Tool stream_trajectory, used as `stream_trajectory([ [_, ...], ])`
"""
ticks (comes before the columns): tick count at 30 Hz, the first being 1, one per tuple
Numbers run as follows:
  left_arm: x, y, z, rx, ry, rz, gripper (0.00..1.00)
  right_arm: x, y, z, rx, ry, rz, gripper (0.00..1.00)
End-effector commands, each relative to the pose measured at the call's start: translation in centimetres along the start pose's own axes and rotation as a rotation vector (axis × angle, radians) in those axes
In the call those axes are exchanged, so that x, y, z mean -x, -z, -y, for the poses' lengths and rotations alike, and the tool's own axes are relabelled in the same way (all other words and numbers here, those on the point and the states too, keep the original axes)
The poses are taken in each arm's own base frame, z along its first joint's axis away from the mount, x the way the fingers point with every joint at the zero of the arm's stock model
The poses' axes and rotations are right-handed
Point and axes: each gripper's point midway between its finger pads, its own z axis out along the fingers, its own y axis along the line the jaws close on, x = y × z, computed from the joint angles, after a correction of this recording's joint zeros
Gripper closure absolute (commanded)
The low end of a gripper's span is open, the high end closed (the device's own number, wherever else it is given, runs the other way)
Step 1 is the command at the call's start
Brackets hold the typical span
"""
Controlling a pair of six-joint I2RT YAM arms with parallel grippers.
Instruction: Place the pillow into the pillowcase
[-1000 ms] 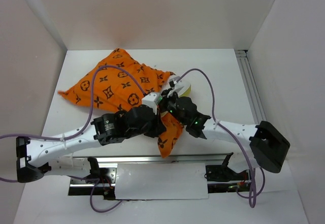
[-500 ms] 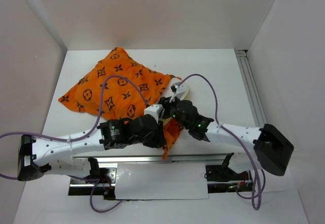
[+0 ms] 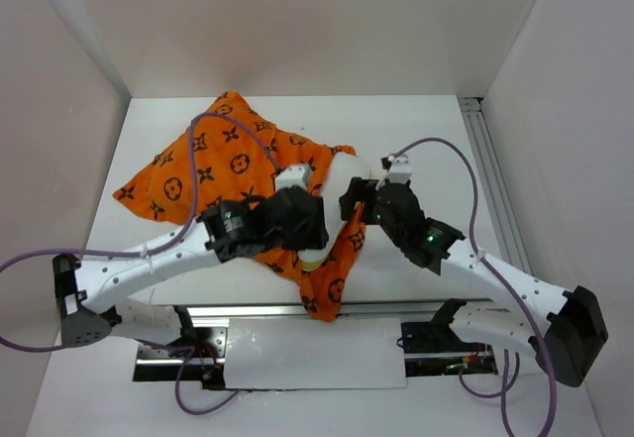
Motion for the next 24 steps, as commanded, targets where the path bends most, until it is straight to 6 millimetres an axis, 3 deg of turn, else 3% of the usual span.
stream_trajectory([
  [1,7.2,-2.0,-2.6,0.144,0.025,0.127,0.30,3.0,-1.0,2.4,-0.115,-0.026,0.036,0.00],
  [2,8.2,-2.9,-3.0,0.171,0.018,0.129,0.30,4.2,-1.7,3.8,-0.150,-0.053,0.056,0.00],
  [3,8.5,-5.5,-3.5,0.219,-0.010,0.103,0.30,4.4,-2.3,4.6,-0.168,-0.063,0.048,0.00],
  [4,9.3,-6.6,-3.8,0.241,-0.022,0.099,0.30,4.7,-2.9,4.5,-0.145,-0.078,0.038,0.00],
  [5,11.7,-7.1,-3.4,0.224,-0.045,0.114,0.32,5.3,-4.1,6.3,-0.173,-0.097,0.039,0.00],
  [6,11.6,-9.9,-3.9,0.267,-0.082,0.074,0.32,5.9,-4.7,6.7,-0.169,-0.113,0.042,0.00],
  [7,12.3,-11.1,-4.0,0.278,-0.097,0.072,0.32,5.9,-5.3,7.4,-0.165,-0.126,0.033,0.00],
  [8,14.6,-11.5,-3.2,0.257,-0.126,0.098,0.34,5.9,-6.3,7.1,-0.121,-0.155,0.013,0.00],
  [9,14.9,-12.7,-2.8,0.259,-0.141,0.094,0.34,6.3,-6.9,8.6,-0.136,-0.176,0.017,0.00],
  [10,14.2,-15.6,-4.2,0.320,-0.158,0.047,0.35,6.8,-7.4,8.7,-0.115,-0.188,0.021,0.00],
  [11,15.9,-15.8,-2.9,0.298,-0.164,0.077,0.35,6.2,-8.3,8.5,-0.064,-0.198,-0.011,0.01],
  [12,15.8,-16.3,-3.8,0.334,-0.181,0.042,0.37,6.7,-8.8,8.9,-0.056,-0.218,-0.006,0.01],
  [14,16.5,-18.4,-4.0,0.384,-0.189,0.053,0.38,5.5,-10.0,8.5,-0.002,-0.225,-0.052,0.03],
  [16,17.3,-19.0,-5.3,0.473,-0.191,0.098,0.41,5.5,-10.7,8.8,0.005,-0.231,-0.058,0.03],
  [22,16.7,-20.7,-8.8,0.552,-0.125,0.065,0.59,3.3,-12.6,8.8,0.065,-0.249,-0.132,0.03],
  [24,17.1,-20.6,-9.0,0.560,-0.131,0.087,0.65,3.0,-13.3,8.5,0.093,-0.257,-0.134,0.03],
])
